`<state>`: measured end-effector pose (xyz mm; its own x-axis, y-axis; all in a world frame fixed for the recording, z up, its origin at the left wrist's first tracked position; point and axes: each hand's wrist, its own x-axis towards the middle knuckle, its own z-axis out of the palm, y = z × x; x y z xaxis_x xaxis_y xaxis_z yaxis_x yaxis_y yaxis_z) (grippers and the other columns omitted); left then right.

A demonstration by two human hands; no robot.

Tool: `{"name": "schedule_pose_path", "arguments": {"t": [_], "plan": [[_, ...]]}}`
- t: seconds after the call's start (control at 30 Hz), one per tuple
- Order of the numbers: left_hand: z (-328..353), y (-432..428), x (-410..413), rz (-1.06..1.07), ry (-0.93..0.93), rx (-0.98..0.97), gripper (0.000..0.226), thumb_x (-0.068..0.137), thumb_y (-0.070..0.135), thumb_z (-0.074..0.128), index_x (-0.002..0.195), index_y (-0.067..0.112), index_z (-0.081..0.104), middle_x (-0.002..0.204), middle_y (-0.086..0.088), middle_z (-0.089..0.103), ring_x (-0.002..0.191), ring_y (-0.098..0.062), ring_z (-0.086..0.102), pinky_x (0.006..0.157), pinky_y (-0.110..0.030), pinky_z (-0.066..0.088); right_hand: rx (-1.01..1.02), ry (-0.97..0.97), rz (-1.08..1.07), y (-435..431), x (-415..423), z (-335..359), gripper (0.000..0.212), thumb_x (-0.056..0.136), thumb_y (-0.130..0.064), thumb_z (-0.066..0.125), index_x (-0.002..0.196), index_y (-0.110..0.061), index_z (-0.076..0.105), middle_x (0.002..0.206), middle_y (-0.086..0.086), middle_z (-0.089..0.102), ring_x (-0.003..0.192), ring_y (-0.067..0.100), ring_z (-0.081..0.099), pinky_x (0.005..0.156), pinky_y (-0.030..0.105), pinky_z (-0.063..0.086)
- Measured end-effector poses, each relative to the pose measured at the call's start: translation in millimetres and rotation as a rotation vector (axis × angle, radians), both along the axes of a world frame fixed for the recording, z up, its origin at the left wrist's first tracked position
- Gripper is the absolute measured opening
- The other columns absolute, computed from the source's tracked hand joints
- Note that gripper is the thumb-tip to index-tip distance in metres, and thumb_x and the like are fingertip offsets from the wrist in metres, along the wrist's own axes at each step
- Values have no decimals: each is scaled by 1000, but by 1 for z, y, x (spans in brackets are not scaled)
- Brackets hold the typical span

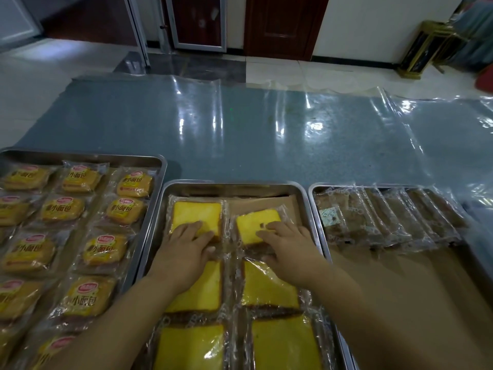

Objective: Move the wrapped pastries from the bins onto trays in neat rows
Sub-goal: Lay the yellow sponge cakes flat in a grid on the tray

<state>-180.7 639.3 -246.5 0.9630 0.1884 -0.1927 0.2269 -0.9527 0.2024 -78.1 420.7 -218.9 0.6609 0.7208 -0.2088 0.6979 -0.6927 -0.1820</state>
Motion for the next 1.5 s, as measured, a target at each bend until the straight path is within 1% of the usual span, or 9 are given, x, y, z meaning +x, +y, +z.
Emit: {"name": "schedule_pose_path", "arguments": {"t": [0.2, 0.47, 0.6, 0.73, 0.83, 0.9, 0.97, 1.13, 1.5], "plan": [[-1, 3, 5, -2, 28, -52, 49, 97, 48, 22, 144, 33, 27, 156, 4, 12, 143, -20, 5, 115, -45, 17, -93, 56, -141, 15, -9, -25, 67, 93, -62, 21, 149, -27, 11, 158, 4, -7, 144, 30, -11, 115, 48, 2], [-2, 10, 16, 5, 37, -97, 51, 97, 49, 25, 145, 32, 26, 157, 4, 11, 143, -20, 3, 115, -45, 17, -117, 32, -171, 21, 13, -27, 70, 93, -61, 21, 150, -24, 2, 157, 8, -14, 142, 32, -19, 114, 47, -7], [1, 8, 10, -14, 14, -134, 49, 98, 46, 27, 144, 29, 28, 157, 4, 12, 143, -19, 2, 116, -44, 15, -3, 57, -192, 17, 0, -13, 68, 94, -57, 30, 149, -21, 11, 158, 6, -5, 144, 29, -12, 115, 44, -1], [8, -3, -15, 1, -156, -232, 39, 99, 32, 37, 137, 25, 45, 150, 2, 31, 140, -21, 16, 114, -41, 20, 170, 9, -162, 6, -34, 0, 54, 94, -49, 41, 141, -22, 38, 149, 4, 30, 139, 23, 16, 114, 38, 20], [16, -13, -44, -40, -337, -207, 28, 91, 24, 51, 116, 20, 64, 122, -4, 59, 116, -29, 47, 94, -44, 43, 177, -25, -158, -7, -64, 0, 42, 94, -40, 47, 133, -24, 48, 135, 2, 44, 127, 21, 33, 102, 33, 34], [15, -18, -63, -36, -352, -140, 22, 84, 25, 62, 103, 20, 70, 109, -5, 65, 102, -31, 54, 80, -45, 49, 153, -50, -169, -14, -81, -3, 38, 93, -37, 51, 129, -25, 54, 134, 3, 47, 126, 24, 38, 99, 35, 37], [12, -20, -76, -8, -249, -106, 23, 83, 27, 67, 105, 23, 70, 116, -3, 62, 108, -30, 51, 84, -45, 46, 133, -67, -193, -17, -92, -6, 35, 90, -34, 57, 124, -25, 58, 135, 5, 48, 126, 27, 40, 98, 39, 38], [1, -22, -83, 12, -163, -85, 34, 90, 39, 53, 123, 32, 58, 139, 6, 44, 128, -19, 34, 101, -39, 32, 77, -37, -210, -18, -92, -15, 37, 95, -34, 48, 132, -32, 48, 147, 1, 33, 135, 23, 26, 106, 36, 30], [3, -23, -67, 36, -162, -101, 37, 93, 37, 49, 129, 29, 53, 143, 4, 39, 130, -19, 29, 104, -36, 29, 97, 6, -233, -16, -75, -12, 40, 93, -29, 54, 133, -28, 50, 146, 3, 35, 135, 24, 28, 108, 38, 29]]}}
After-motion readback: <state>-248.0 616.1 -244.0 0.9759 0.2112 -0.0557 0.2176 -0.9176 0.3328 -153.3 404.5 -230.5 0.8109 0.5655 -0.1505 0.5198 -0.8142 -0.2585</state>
